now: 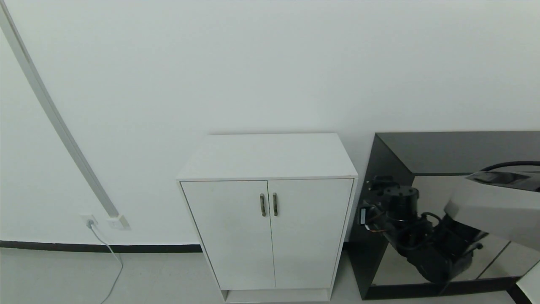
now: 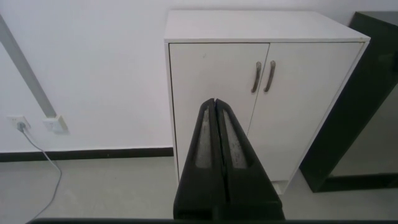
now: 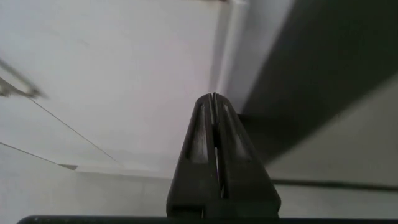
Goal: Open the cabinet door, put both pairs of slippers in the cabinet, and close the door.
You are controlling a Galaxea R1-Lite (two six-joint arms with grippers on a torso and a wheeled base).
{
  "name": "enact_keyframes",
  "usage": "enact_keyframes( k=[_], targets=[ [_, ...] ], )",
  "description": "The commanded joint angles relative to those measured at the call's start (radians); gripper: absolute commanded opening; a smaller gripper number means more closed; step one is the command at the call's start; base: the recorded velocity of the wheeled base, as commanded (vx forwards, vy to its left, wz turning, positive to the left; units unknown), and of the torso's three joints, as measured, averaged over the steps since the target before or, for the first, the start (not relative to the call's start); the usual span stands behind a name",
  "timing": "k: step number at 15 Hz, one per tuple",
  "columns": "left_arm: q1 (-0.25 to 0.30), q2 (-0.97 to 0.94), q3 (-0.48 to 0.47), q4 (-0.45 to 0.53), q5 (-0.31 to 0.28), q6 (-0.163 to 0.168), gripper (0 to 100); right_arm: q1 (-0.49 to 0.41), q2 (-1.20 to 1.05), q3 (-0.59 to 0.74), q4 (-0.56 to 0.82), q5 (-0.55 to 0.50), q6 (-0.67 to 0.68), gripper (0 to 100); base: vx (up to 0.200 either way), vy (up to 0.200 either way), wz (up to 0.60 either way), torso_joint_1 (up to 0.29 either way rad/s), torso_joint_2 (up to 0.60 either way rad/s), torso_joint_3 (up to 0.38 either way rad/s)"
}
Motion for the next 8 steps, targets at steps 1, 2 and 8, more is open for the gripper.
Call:
enact_keyframes(
  k=[1,2,8],
  targets=[
    [0.001,0.001,0.000,0.000,-0.001,0.000,0,-0.125,-0.241,0.326,-0.128,-0.007,-0.004,0,0.000,0.000,0.00,0.000,0.00,0.000],
    [0.001,0.001,0.000,0.000,-0.001,0.000,0,-0.174,-0.290,0.436,-0.177,-0.005,-0.011,0,0.000,0.000,0.00,0.000,0.00,0.000],
    [0.001,0.001,0.000,0.000,-0.001,-0.002,0,-0.330,-0.603,0.747,-0.207,0.038,-0.017,0,0.000,0.000,0.00,0.000,0.00,0.000]
  ],
)
